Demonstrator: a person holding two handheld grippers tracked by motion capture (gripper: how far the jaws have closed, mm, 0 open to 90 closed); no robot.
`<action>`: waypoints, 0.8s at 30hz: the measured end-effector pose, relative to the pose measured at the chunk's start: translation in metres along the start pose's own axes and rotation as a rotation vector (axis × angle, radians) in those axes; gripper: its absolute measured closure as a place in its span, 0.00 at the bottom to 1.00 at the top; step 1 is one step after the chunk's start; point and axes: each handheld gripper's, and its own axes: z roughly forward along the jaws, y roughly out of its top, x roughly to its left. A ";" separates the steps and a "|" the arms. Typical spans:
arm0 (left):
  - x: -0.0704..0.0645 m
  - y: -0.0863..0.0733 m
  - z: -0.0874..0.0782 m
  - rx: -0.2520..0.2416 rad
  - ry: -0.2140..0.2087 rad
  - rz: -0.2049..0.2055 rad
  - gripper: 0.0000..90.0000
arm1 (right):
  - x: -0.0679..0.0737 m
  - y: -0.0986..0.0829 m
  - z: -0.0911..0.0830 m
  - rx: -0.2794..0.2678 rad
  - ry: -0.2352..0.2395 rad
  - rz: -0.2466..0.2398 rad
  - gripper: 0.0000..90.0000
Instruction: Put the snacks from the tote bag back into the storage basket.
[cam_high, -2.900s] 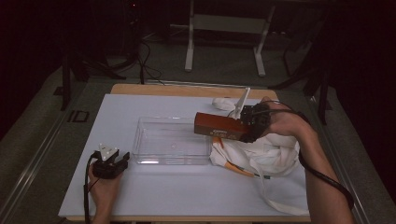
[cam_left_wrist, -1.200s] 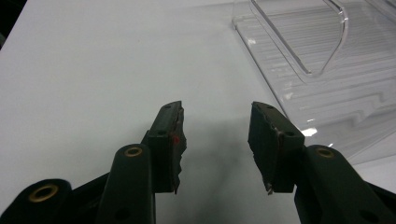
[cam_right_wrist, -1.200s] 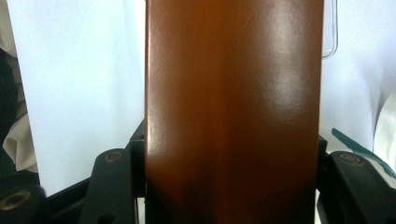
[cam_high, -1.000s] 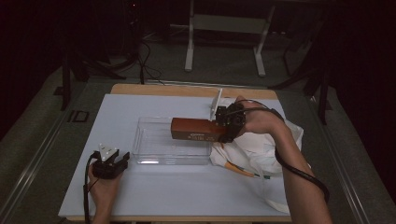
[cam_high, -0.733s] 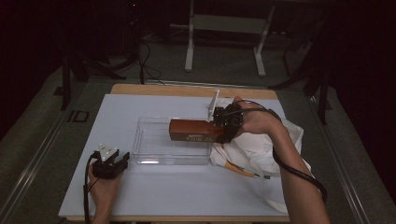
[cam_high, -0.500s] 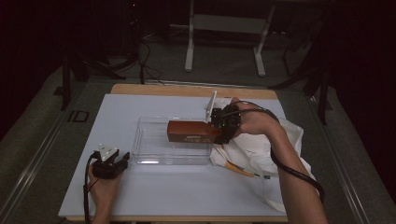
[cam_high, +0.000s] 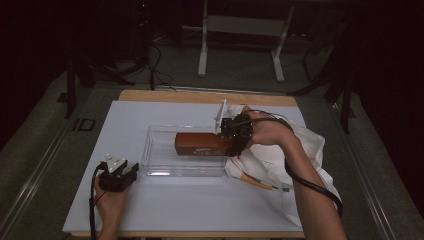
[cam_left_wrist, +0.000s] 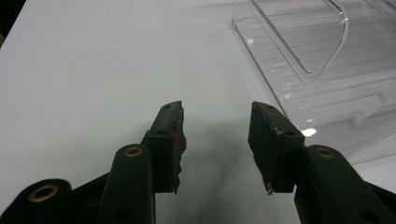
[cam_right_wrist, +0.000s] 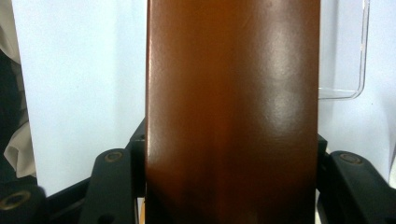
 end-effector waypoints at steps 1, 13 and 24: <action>0.000 0.000 0.000 0.000 0.000 0.000 0.62 | 0.000 0.000 0.001 0.001 0.003 0.000 0.48; 0.000 0.000 0.000 0.000 -0.001 -0.001 0.62 | 0.002 0.006 0.009 0.021 0.015 -0.010 0.48; 0.000 0.000 0.000 0.000 -0.001 -0.002 0.62 | 0.003 0.012 0.016 0.034 0.028 -0.025 0.48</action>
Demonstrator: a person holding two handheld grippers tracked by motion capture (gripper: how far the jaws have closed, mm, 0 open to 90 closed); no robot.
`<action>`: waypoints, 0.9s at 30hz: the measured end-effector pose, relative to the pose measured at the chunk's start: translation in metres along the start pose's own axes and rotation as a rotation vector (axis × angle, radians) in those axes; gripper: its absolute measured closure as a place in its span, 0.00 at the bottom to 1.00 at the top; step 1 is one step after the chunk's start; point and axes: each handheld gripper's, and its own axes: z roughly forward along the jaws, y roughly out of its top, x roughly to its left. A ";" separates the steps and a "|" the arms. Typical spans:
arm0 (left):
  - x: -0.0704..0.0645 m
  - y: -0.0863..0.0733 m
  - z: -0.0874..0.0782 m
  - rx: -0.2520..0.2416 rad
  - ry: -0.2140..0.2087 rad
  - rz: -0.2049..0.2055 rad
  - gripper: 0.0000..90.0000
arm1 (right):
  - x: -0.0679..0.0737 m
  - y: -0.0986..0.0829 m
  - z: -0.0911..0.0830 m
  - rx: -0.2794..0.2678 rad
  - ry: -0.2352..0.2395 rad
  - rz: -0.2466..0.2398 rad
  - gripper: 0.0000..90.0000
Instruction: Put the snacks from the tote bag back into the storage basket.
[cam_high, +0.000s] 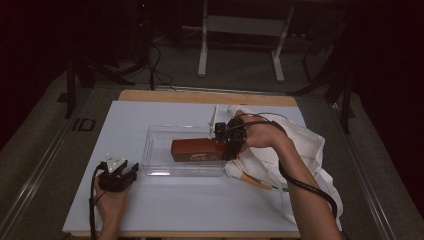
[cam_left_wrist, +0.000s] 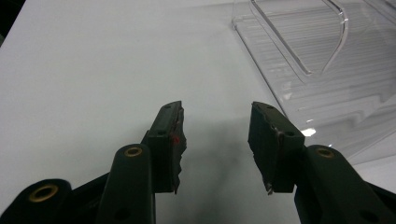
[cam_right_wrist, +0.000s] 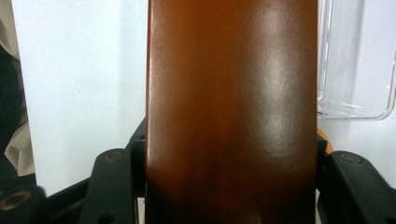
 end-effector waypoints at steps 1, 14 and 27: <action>0.000 0.000 0.000 0.000 0.001 0.000 0.62 | 0.000 0.001 0.001 0.000 0.002 -0.001 0.48; 0.000 0.000 0.000 0.000 -0.001 -0.001 0.62 | 0.001 0.006 0.010 0.014 0.015 -0.013 0.48; 0.000 0.000 0.000 -0.002 -0.002 -0.004 0.62 | 0.001 0.014 0.015 0.016 0.019 -0.025 0.48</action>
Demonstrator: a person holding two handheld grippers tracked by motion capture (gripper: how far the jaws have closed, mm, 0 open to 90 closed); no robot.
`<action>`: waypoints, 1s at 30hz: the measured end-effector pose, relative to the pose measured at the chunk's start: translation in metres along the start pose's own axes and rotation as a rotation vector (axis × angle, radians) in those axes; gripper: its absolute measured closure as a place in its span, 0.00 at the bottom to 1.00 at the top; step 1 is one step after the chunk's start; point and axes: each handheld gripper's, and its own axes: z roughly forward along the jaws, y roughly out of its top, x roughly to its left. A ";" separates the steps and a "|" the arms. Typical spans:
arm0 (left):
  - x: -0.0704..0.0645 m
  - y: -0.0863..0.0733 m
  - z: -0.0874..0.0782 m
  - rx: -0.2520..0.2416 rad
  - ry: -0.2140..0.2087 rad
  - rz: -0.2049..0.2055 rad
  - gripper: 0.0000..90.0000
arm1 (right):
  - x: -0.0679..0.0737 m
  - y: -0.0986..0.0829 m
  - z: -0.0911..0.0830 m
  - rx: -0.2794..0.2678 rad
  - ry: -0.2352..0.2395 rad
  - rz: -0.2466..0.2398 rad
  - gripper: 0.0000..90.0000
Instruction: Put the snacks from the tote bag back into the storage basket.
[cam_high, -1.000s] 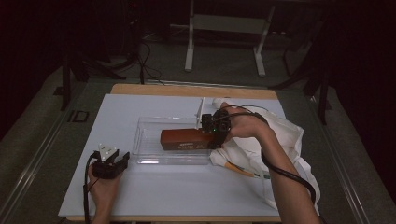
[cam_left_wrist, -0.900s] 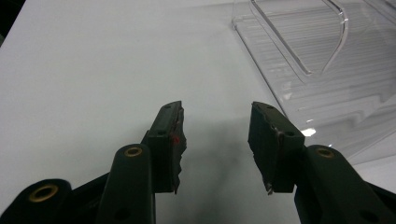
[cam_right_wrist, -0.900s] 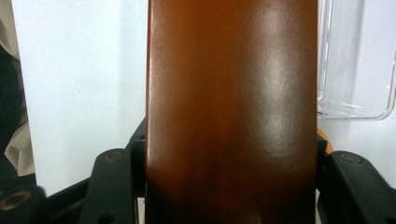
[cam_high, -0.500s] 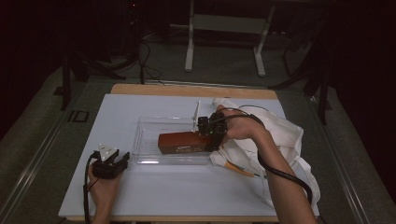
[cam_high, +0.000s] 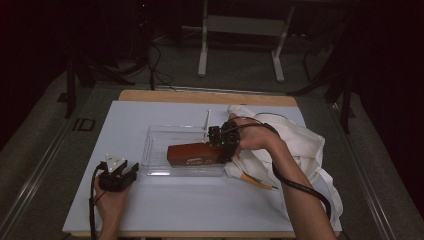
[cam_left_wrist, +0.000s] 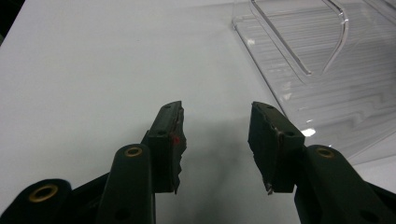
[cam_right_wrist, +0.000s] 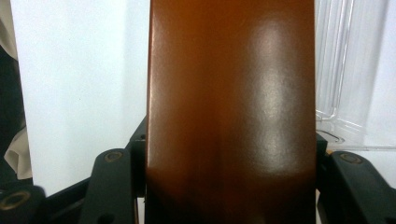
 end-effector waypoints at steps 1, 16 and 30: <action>0.000 0.000 0.000 -0.001 0.000 0.000 0.62 | 0.000 0.001 0.001 0.002 0.001 0.000 0.48; 0.000 0.000 0.000 -0.001 -0.001 0.001 0.62 | -0.001 0.013 0.011 0.000 0.010 -0.003 0.47; 0.000 0.000 0.000 0.000 -0.002 0.004 0.62 | 0.000 0.028 0.014 -0.040 0.004 -0.010 0.44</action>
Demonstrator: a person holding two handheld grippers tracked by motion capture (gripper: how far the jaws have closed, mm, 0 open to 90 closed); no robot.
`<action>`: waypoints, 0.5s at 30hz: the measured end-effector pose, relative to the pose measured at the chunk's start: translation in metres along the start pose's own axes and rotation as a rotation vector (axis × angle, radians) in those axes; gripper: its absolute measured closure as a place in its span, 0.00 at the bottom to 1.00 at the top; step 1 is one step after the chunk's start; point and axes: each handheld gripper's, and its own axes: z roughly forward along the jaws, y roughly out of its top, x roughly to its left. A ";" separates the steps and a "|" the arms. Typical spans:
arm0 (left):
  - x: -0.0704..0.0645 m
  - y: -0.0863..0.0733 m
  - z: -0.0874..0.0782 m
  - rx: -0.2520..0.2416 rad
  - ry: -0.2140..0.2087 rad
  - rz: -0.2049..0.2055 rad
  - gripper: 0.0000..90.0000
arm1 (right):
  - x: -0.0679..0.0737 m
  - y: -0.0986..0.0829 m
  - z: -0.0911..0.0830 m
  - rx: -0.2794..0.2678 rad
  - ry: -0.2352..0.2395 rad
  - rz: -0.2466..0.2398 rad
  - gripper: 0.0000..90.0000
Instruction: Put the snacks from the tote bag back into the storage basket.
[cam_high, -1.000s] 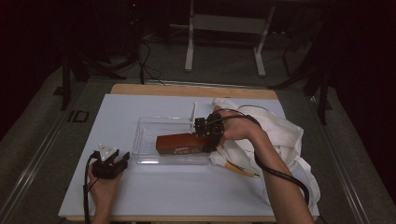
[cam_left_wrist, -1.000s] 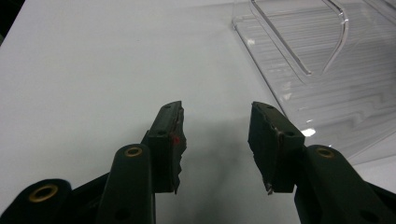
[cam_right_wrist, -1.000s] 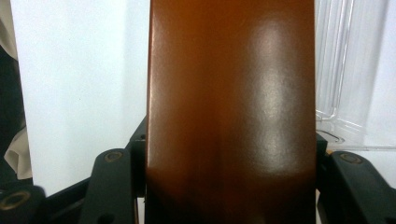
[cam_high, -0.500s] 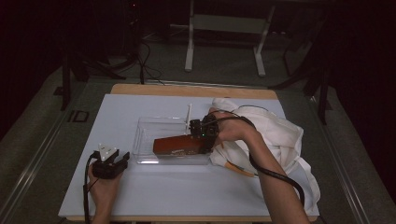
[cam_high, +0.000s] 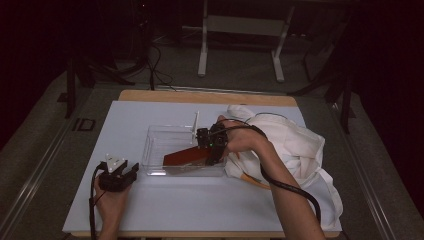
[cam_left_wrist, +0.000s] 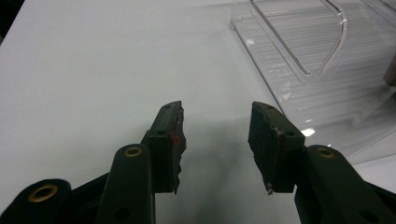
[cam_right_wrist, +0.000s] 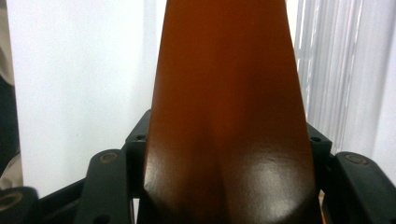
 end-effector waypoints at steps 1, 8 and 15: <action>0.000 0.000 0.000 0.000 0.000 0.000 0.62 | 0.000 0.001 0.000 -0.010 0.004 0.004 0.43; 0.000 0.000 0.000 -0.002 -0.001 -0.002 0.61 | 0.000 0.003 0.002 -0.025 0.029 0.012 0.37; 0.000 0.000 0.000 0.000 0.000 0.001 0.61 | 0.001 -0.003 -0.005 -0.037 0.029 0.018 0.37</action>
